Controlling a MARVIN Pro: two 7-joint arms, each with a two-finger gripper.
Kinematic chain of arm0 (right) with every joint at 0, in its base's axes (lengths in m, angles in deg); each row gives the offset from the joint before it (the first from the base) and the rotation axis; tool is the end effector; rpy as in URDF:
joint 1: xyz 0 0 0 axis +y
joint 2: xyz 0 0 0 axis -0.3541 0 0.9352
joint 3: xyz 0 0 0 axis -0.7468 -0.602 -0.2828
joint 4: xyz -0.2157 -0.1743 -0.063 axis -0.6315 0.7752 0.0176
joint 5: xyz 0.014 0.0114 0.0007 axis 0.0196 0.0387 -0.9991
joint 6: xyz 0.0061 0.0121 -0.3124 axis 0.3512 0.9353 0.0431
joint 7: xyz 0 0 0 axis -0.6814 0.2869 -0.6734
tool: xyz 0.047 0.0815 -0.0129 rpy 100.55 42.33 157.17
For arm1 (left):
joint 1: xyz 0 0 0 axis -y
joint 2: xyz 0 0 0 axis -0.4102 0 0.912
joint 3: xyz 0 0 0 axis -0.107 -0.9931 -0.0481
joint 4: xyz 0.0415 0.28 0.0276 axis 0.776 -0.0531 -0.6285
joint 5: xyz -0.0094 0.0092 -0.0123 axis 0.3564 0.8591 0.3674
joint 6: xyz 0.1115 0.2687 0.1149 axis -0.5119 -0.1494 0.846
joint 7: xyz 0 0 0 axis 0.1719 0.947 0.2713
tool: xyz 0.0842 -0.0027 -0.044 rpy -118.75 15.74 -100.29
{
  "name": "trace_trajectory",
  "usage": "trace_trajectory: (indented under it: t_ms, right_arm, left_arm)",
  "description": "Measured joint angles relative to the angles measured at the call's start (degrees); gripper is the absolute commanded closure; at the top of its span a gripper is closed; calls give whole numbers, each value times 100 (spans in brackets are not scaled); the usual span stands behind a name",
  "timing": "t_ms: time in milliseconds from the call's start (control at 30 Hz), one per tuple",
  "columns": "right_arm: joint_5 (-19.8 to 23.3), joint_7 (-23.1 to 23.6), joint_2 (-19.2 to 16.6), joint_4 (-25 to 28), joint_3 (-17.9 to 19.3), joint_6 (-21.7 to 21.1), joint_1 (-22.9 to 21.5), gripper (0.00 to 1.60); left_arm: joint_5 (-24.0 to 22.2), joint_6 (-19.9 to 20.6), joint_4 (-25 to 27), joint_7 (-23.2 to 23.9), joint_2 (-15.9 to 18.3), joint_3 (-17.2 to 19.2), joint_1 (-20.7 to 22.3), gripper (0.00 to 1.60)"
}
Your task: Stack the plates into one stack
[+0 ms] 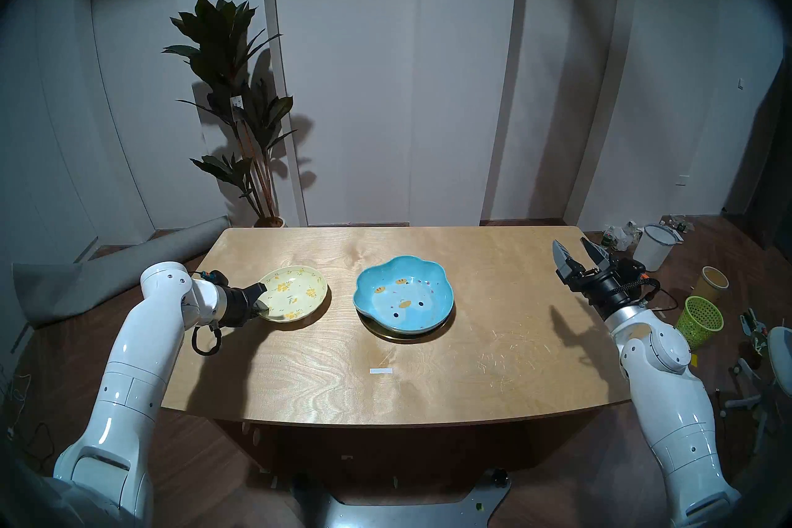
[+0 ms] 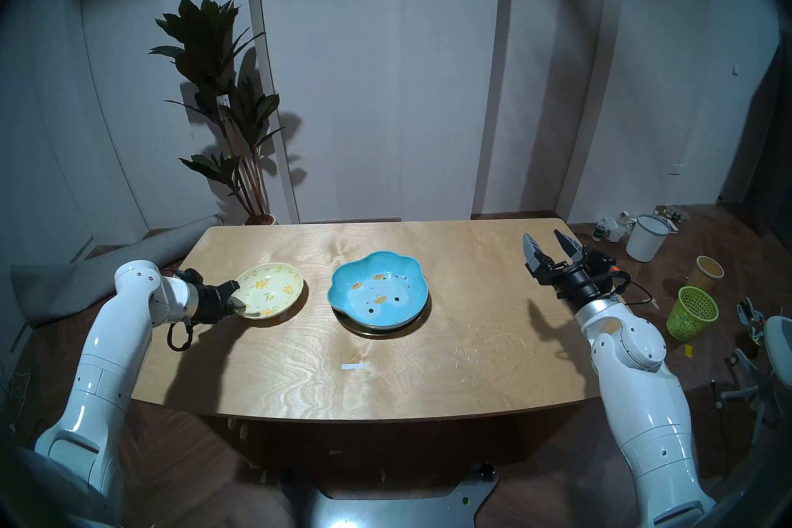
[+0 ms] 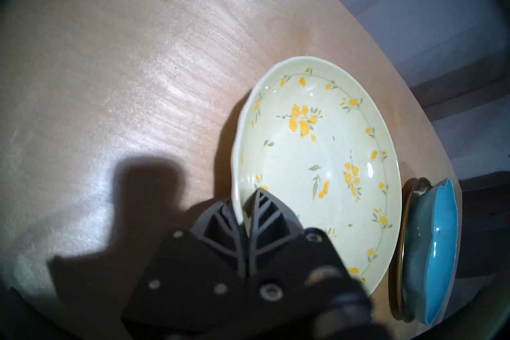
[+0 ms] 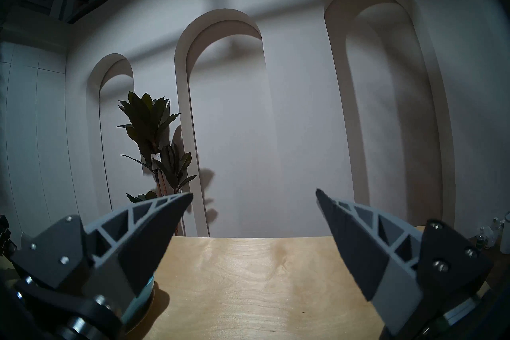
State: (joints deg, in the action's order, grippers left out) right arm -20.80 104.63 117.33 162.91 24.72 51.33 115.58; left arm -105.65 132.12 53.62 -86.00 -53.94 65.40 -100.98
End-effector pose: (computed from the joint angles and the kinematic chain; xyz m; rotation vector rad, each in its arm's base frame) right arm 0.3901 -0.1689 -0.2669 -1.8030 -0.1088 -2.1689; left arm 0.4396 0.1682 -0.3034 2.5269 0.7084 0.7551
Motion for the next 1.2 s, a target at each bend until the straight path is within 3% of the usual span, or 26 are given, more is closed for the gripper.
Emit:
trace_trajectory:
  t_ms: [433, 1200]
  right_arm:
    - [-7, 0, -17, -25, -93, 0, -8, 0]
    - [-10, 4, -12, -80, -186, 6, -11, 0]
  left_arm:
    - [-371, -41, 37, -76, -135, 327, -24, 160]
    - [-1472, -411, 85, -961, -781, 1158, 14, 160]
